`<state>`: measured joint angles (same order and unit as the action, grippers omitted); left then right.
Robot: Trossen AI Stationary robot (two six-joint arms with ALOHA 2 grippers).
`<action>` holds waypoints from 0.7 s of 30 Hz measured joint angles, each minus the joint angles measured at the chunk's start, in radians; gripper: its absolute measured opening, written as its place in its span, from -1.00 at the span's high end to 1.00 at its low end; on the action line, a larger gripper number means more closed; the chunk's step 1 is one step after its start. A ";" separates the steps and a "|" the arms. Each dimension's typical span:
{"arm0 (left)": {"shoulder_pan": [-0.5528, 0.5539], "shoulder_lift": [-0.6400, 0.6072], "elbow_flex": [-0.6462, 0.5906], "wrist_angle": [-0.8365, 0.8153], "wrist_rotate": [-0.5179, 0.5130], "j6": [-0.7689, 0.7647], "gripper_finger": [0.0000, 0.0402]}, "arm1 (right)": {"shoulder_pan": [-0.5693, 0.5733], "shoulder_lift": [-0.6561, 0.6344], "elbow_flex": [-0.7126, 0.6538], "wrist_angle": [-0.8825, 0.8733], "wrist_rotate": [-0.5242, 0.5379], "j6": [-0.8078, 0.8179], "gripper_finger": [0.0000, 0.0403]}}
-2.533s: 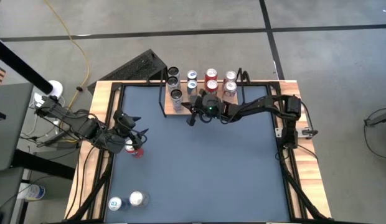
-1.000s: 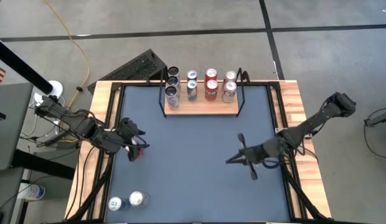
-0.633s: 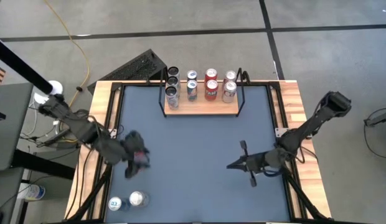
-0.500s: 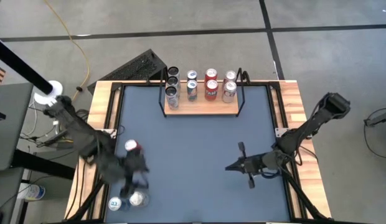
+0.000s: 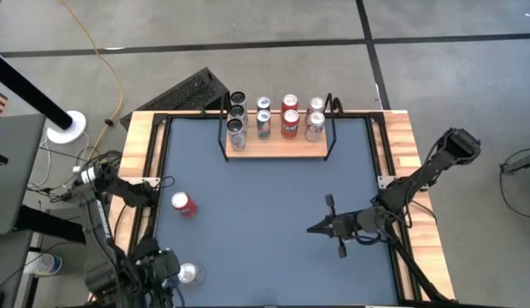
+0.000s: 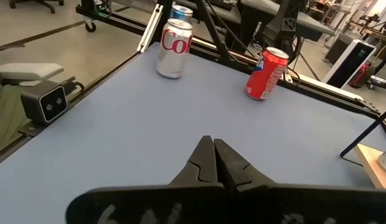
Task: Place canned beverage on shelf
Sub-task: Put the blue soda can on the shelf aligned with the other blue soda cans
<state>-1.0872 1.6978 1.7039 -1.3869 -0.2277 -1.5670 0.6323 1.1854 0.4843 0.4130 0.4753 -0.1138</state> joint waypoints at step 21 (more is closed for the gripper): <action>-0.032 0.022 -0.070 -0.006 0.161 -0.449 -0.46 | 0.000 0.000 0.001 -0.058 -0.007 -0.082 1.00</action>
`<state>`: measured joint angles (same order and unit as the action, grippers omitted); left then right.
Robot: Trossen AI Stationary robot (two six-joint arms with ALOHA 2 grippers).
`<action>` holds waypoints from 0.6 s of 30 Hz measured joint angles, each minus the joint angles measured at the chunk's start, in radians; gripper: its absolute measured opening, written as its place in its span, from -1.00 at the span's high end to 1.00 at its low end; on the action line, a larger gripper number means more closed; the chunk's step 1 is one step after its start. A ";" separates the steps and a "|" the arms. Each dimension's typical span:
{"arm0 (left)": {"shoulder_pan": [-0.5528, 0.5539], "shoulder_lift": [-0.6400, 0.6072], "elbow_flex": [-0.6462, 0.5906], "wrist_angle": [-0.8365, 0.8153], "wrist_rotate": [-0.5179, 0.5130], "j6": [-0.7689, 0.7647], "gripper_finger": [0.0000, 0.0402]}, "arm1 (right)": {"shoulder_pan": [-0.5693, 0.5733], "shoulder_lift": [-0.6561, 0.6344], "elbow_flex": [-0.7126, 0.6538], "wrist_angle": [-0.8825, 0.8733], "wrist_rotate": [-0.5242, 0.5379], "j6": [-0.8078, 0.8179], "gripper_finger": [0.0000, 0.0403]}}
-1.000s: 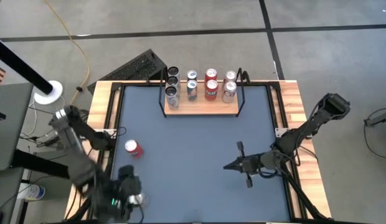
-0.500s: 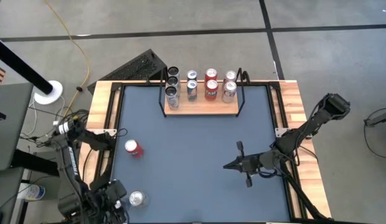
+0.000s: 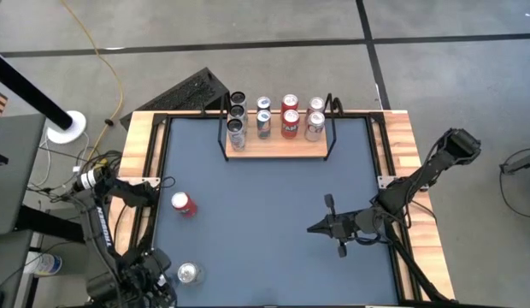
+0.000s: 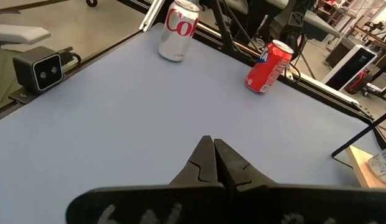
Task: Place canned beverage on shelf
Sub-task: Put the blue soda can on the shelf aligned with the other blue soda cans
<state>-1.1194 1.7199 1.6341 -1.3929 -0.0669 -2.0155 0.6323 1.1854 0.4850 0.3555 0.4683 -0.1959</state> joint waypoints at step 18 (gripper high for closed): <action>0.021 0.017 -0.001 -0.006 -0.007 0.000 -0.46 | -0.001 0.000 0.000 -0.012 -0.033 0.003 1.00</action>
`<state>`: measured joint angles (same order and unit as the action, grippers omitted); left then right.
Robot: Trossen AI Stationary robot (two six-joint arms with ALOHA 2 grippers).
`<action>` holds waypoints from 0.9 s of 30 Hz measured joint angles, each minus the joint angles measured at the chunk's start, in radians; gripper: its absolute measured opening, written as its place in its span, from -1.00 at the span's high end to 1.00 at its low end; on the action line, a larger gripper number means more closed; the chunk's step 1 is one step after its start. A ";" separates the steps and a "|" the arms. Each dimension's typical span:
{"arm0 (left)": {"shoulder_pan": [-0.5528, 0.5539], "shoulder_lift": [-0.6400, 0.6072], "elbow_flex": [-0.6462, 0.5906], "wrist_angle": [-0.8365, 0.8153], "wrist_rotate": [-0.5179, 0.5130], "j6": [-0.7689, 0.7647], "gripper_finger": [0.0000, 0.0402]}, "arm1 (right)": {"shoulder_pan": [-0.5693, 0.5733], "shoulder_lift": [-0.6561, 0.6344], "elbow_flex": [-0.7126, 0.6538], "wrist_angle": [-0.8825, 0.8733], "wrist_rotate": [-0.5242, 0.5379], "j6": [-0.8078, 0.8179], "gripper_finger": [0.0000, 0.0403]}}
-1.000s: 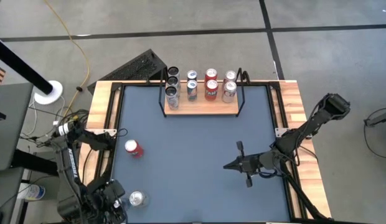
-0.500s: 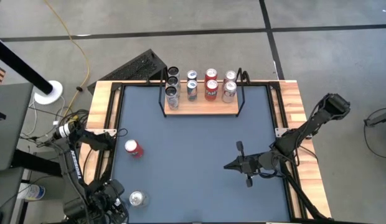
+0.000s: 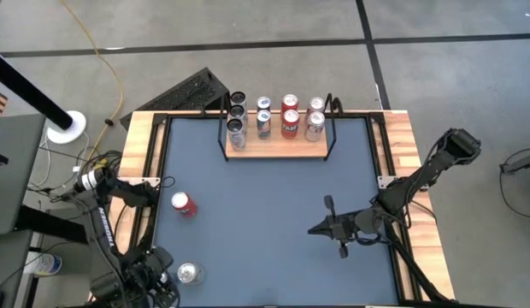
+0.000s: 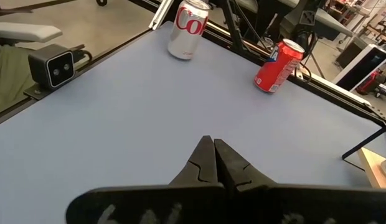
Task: Place canned beverage on shelf
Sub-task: Put the blue soda can on the shelf aligned with the other blue soda cans
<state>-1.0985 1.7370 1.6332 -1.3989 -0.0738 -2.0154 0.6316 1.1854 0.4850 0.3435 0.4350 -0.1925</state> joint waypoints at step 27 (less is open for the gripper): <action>0.007 0.031 -0.158 0.169 0.195 0.096 -0.46 | -0.001 0.000 0.000 -0.018 -0.019 0.005 1.00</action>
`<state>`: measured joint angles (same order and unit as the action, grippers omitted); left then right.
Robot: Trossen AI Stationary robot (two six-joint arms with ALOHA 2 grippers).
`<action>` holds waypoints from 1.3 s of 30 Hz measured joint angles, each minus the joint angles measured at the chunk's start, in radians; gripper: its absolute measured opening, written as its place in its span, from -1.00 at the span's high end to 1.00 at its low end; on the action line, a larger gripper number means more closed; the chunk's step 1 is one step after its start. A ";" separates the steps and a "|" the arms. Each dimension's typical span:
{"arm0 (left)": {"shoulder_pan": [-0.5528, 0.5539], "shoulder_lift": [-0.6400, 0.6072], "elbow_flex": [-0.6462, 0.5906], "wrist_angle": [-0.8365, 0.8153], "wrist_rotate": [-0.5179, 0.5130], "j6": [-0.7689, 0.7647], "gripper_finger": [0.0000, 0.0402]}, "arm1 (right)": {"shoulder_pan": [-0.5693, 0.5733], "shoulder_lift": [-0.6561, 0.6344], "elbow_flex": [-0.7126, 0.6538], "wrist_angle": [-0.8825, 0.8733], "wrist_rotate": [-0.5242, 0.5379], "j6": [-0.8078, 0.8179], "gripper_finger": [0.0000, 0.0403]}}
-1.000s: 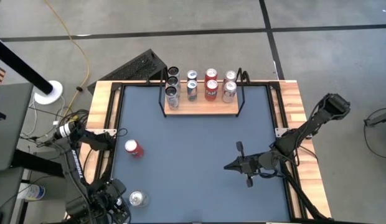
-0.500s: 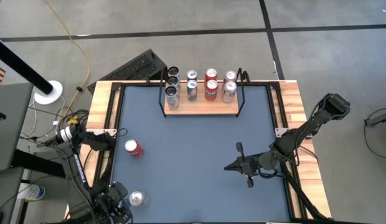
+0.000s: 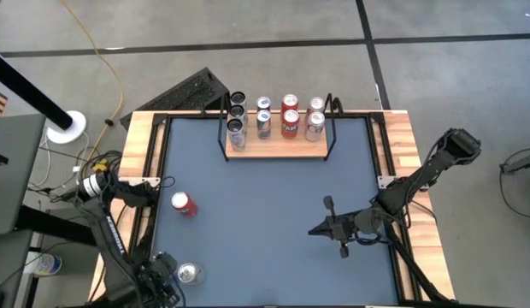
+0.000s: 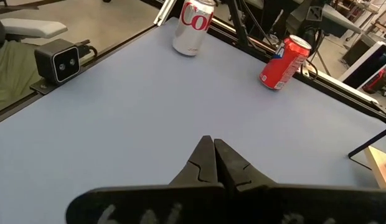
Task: Place canned beverage on shelf
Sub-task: Put the blue soda can on the shelf aligned with the other blue soda cans
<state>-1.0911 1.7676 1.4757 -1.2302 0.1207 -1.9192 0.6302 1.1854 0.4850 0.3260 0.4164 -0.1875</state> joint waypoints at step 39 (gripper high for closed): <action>0.059 -0.008 0.200 -0.282 -0.075 0.196 -0.14 | -0.031 0.000 0.000 -0.007 -0.034 0.004 1.00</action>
<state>-1.0326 1.7599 1.6752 -1.5121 0.0454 -1.7233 0.5991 1.1854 0.4850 0.3191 0.3820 -0.1837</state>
